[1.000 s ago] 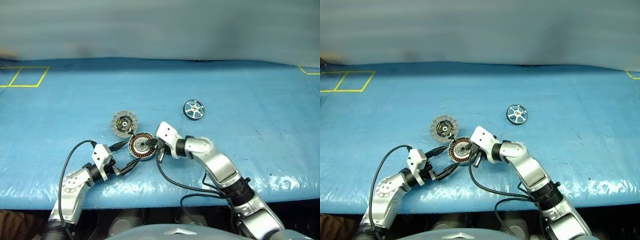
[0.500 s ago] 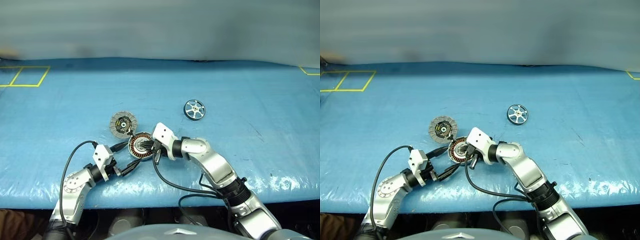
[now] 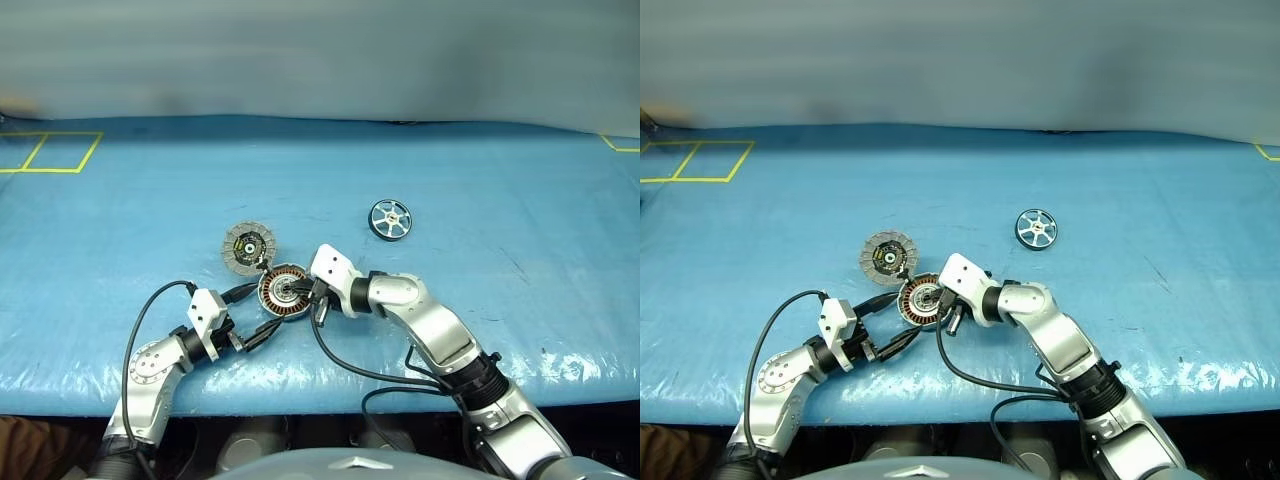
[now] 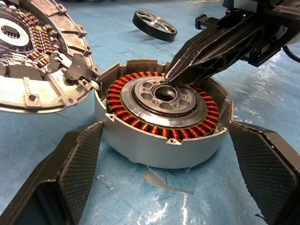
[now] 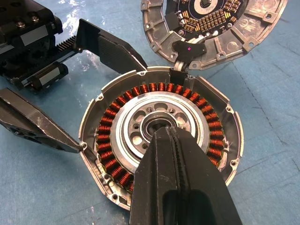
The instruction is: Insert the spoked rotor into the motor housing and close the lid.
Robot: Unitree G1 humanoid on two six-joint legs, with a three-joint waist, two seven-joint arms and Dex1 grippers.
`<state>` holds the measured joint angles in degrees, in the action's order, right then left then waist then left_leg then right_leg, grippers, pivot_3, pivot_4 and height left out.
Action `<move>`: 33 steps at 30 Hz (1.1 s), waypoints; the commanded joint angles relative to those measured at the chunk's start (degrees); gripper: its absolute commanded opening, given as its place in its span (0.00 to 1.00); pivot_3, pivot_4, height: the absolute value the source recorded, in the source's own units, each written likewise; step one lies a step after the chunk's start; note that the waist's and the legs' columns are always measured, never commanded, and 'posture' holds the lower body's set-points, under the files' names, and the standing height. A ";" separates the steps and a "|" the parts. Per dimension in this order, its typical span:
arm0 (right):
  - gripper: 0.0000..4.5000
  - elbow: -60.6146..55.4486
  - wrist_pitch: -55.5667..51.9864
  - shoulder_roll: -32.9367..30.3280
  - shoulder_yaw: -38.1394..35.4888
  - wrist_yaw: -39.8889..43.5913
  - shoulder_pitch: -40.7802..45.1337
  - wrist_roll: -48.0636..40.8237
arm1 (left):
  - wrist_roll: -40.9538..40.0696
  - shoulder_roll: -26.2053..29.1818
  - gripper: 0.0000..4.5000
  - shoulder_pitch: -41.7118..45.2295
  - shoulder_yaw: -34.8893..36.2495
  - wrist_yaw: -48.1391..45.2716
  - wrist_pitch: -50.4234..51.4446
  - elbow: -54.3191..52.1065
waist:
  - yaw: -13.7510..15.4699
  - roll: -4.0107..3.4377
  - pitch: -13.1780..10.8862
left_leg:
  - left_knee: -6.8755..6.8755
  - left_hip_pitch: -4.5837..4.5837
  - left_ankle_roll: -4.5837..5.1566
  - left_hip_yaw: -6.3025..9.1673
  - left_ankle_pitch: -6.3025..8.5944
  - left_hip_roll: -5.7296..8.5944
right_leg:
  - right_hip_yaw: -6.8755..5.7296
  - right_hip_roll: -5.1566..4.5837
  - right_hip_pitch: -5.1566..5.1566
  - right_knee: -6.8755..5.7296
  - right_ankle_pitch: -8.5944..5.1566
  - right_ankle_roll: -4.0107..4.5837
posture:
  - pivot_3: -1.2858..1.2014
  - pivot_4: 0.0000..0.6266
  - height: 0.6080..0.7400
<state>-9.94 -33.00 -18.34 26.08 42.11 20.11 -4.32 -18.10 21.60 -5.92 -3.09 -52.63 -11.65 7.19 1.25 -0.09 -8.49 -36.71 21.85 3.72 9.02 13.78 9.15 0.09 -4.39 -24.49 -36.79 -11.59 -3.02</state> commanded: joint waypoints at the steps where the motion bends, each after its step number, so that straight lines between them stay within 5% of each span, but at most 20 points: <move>1: 0.00 -1.99 0.58 -0.15 -0.13 0.03 0.63 0.15 | 1.20 -0.15 1.00 -0.32 -1.08 -0.37 -0.13 1.31 | 0.00 0.00 0.00 | -0.01 0.00 0.00 0.00 0.00 0.00 | 0.00 0.00 0.01 0.00 0.00 -0.01 | 0.52 0.24 1.00; 33: 0.00 -0.55 0.29 -0.27 0.78 0.08 -0.53 0.17 | 1.12 -0.13 1.00 -0.54 -1.25 -0.52 -1.15 2.42 | -0.03 0.00 0.01 | -0.07 0.00 0.02 0.00 0.01 -0.01 | -0.01 0.00 0.03 -0.01 -0.01 -0.06 | 0.52 0.24 1.00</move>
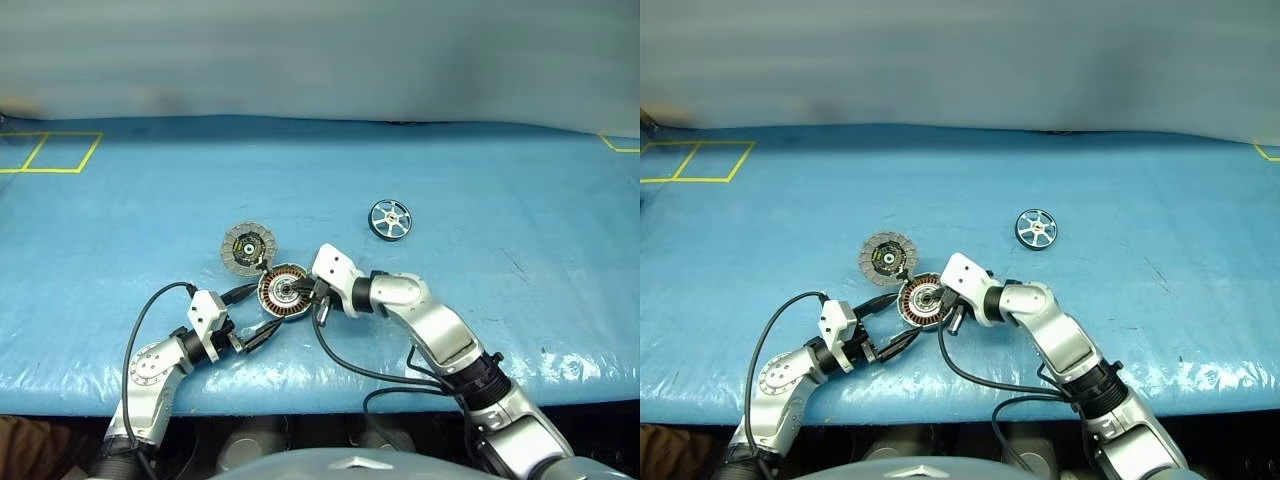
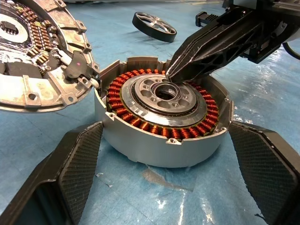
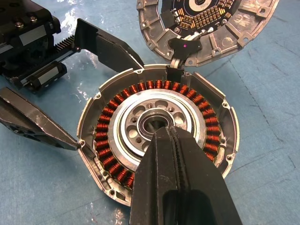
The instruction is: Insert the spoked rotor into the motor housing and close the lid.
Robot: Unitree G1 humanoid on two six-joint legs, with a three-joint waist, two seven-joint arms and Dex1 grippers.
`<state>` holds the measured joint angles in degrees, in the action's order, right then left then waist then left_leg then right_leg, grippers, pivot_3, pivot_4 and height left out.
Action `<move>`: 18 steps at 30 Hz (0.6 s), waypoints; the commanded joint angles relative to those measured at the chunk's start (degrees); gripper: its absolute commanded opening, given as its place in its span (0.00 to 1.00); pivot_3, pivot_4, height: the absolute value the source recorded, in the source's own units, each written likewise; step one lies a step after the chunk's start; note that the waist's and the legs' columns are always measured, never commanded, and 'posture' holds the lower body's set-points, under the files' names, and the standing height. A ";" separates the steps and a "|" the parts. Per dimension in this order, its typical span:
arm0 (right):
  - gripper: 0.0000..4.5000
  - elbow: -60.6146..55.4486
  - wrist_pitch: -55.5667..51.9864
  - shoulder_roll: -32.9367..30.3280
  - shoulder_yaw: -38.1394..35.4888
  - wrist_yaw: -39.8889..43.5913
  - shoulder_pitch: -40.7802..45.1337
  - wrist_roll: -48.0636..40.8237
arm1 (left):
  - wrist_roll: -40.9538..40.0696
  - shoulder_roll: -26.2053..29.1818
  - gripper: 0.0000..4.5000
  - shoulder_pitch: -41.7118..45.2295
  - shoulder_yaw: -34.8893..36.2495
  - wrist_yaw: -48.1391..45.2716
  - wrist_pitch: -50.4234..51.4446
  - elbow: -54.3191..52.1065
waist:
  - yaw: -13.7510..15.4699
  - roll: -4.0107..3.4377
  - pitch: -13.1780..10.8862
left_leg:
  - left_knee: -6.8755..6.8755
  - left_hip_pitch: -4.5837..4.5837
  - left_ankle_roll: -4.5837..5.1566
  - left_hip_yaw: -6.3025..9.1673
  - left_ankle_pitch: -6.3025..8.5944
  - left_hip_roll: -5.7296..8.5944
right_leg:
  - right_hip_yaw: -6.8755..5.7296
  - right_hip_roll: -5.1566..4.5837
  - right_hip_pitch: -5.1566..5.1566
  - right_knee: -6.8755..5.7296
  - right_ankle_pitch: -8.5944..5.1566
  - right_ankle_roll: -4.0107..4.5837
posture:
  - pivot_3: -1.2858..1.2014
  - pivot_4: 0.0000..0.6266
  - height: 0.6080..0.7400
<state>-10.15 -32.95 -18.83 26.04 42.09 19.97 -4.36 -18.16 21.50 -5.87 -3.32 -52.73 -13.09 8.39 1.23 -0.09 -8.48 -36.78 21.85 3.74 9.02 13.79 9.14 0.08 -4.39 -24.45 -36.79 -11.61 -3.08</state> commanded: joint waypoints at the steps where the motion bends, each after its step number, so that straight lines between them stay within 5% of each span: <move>1: 0.00 -0.08 0.31 0.26 0.84 0.10 -0.38 0.25 | 1.18 -0.03 1.00 -0.59 -1.03 -0.40 0.30 1.23 | -0.01 0.00 0.00 | 0.00 0.00 0.00 0.00 0.00 0.00 | 0.00 0.00 0.00 0.00 0.00 0.00 | 0.52 0.24 1.00; 18: 0.00 1.13 0.72 4.18 -0.73 -1.55 2.01 0.06 | 1.12 -0.29 1.00 -0.63 -1.27 -0.38 0.43 1.22 | 0.07 -0.01 0.01 | -0.01 -0.01 -0.01 0.00 0.00 -0.01 | -0.01 0.01 0.00 -0.02 -0.05 -0.07 | 0.52 0.24 1.00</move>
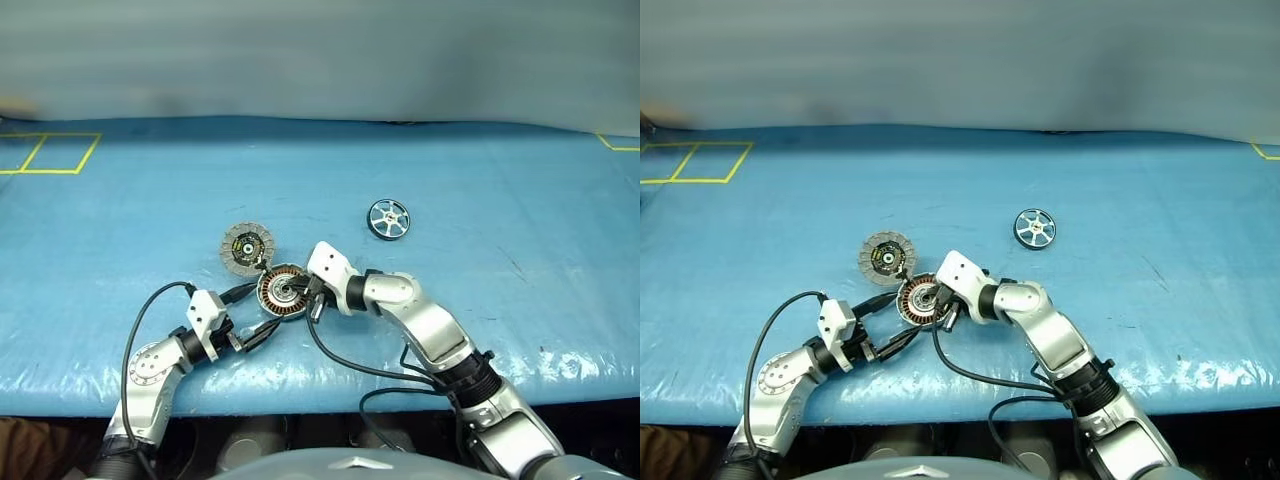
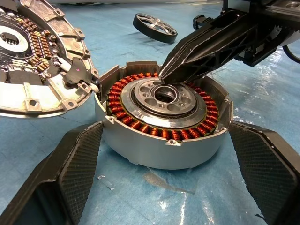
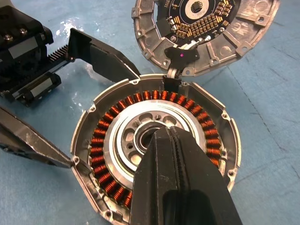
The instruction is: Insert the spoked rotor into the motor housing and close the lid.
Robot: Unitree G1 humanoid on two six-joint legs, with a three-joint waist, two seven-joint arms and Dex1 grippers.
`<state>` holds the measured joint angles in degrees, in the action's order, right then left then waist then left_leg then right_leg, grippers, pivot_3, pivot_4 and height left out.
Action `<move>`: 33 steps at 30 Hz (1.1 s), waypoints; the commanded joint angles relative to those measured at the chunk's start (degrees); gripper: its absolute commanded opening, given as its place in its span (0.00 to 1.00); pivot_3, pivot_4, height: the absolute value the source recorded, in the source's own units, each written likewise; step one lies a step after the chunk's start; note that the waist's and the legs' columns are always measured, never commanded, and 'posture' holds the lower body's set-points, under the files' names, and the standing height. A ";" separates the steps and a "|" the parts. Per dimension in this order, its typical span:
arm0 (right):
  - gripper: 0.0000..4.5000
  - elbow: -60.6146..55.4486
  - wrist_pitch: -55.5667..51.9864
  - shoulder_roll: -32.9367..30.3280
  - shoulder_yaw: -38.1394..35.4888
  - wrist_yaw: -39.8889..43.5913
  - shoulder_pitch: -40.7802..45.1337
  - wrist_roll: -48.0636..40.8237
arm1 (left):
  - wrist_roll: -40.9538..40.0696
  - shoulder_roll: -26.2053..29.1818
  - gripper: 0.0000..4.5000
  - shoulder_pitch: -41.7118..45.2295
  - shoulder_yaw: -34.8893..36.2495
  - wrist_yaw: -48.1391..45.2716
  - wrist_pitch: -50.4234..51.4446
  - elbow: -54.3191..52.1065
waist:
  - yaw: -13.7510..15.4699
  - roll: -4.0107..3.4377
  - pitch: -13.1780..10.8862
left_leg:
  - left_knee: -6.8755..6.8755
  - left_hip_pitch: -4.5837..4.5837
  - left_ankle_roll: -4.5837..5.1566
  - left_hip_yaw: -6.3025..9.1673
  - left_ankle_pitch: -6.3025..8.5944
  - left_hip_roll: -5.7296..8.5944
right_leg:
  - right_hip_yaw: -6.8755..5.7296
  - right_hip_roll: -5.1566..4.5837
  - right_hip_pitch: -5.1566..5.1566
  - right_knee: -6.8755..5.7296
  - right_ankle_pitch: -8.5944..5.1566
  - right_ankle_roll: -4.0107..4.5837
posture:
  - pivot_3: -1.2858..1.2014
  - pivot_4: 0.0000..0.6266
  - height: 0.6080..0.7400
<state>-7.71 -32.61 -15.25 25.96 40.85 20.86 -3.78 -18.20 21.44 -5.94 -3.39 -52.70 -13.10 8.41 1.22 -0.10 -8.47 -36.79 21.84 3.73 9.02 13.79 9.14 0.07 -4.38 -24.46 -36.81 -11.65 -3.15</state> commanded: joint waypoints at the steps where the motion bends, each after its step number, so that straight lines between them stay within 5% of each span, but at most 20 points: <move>1: 0.00 -1.42 0.33 0.68 -0.63 -0.31 1.18 -0.47 | 1.13 -0.26 1.00 -0.56 -1.22 -0.42 0.46 1.19 | 0.12 0.00 0.00 | 0.00 0.00 0.01 0.00 0.01 0.02 | 0.00 0.00 0.00 0.00 0.07 0.11 | 0.52 0.24 1.00; 33: 0.00 -3.96 -0.87 -4.44 0.54 0.52 -0.90 0.87 | 1.46 -0.86 1.00 -0.16 -1.35 -0.32 0.35 1.44 | 0.47 0.00 0.00 | -0.01 0.01 0.06 0.00 0.04 0.03 | 0.00 -0.04 0.02 0.03 -0.09 -0.16 | 0.52 0.24 1.00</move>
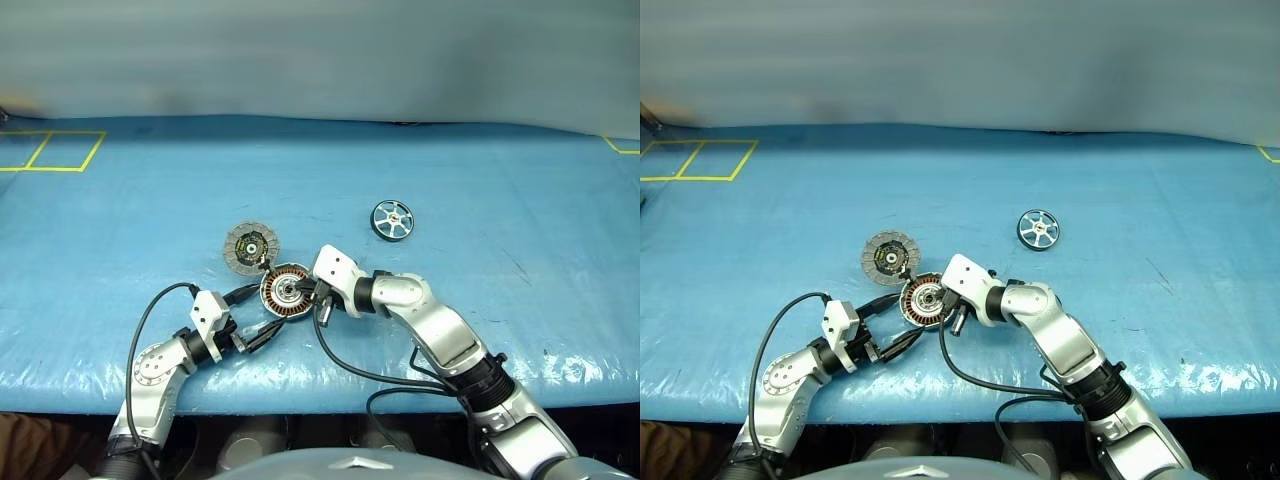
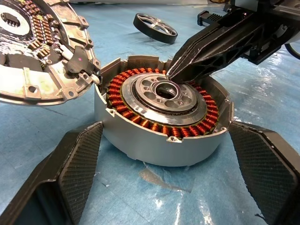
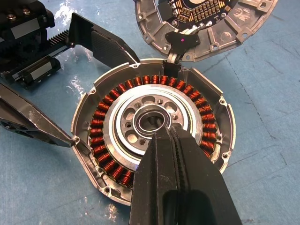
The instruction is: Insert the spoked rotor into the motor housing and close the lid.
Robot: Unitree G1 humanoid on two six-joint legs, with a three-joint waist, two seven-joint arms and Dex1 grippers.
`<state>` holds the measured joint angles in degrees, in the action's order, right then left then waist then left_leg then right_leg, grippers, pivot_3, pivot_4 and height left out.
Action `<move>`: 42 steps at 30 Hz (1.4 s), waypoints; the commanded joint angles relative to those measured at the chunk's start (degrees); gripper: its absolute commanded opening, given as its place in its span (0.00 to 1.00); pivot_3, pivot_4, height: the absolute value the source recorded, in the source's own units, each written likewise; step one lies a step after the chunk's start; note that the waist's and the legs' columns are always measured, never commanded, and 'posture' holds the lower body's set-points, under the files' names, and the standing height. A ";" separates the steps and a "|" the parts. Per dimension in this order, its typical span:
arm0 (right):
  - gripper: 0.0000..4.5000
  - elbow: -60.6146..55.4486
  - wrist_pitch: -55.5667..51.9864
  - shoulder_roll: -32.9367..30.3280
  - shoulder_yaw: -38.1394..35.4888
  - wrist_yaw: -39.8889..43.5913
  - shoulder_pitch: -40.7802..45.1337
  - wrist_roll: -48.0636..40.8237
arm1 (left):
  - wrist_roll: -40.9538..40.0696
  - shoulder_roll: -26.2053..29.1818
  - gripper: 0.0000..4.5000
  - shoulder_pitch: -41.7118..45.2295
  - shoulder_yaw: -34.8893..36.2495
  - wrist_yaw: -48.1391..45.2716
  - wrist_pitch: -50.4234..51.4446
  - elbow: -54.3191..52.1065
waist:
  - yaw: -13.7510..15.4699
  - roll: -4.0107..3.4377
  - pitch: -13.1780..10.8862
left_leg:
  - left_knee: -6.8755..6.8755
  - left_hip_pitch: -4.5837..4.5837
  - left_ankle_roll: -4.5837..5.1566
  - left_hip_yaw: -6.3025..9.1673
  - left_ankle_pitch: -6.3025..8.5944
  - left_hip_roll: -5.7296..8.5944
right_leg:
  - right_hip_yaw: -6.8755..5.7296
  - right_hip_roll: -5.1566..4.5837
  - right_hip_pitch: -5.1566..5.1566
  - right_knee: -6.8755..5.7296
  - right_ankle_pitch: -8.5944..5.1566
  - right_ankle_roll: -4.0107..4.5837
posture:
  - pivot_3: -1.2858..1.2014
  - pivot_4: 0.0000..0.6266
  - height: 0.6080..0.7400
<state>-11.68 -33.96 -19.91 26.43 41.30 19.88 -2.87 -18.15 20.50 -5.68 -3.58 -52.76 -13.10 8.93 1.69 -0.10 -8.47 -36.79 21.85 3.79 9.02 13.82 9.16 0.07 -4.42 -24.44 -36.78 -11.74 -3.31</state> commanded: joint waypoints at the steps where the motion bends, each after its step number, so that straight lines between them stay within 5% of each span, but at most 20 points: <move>1: 0.00 0.16 0.52 0.31 0.14 0.05 0.05 0.00 | 1.40 0.09 1.00 -0.45 -1.15 -0.27 0.34 0.91 | 0.00 0.00 0.00 | 0.00 0.00 0.00 0.00 0.00 0.00 | 0.00 0.00 0.00 0.00 0.00 0.00 | 0.52 0.24 1.00; 15: 0.00 -2.03 -2.27 6.40 -2.44 0.28 1.55 -5.24 | 1.40 0.09 1.00 -1.01 -1.18 0.07 0.58 0.14 | -0.02 -0.01 -0.01 | 0.02 0.00 0.00 0.00 0.00 -0.01 | 0.01 0.01 -0.02 0.00 0.00 0.01 | 0.52 0.24 1.00; 42: 0.00 -3.67 -2.59 0.60 -0.69 -1.32 0.60 -3.47 | 1.25 -0.08 1.00 -1.23 -1.37 0.59 0.82 -0.22 | 0.05 -0.02 -0.01 | 0.02 0.02 0.03 0.00 0.02 0.01 | 0.00 -0.02 -0.02 0.03 0.00 -0.01 | 0.52 0.24 1.00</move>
<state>-13.55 -36.86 -19.49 26.05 39.89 20.50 -6.06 -18.11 20.48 -6.32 -4.05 -52.47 -12.88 8.89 1.74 -0.11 -8.48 -36.77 21.88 3.82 9.02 13.84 9.18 0.06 -4.44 -24.45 -36.75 -11.75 -3.32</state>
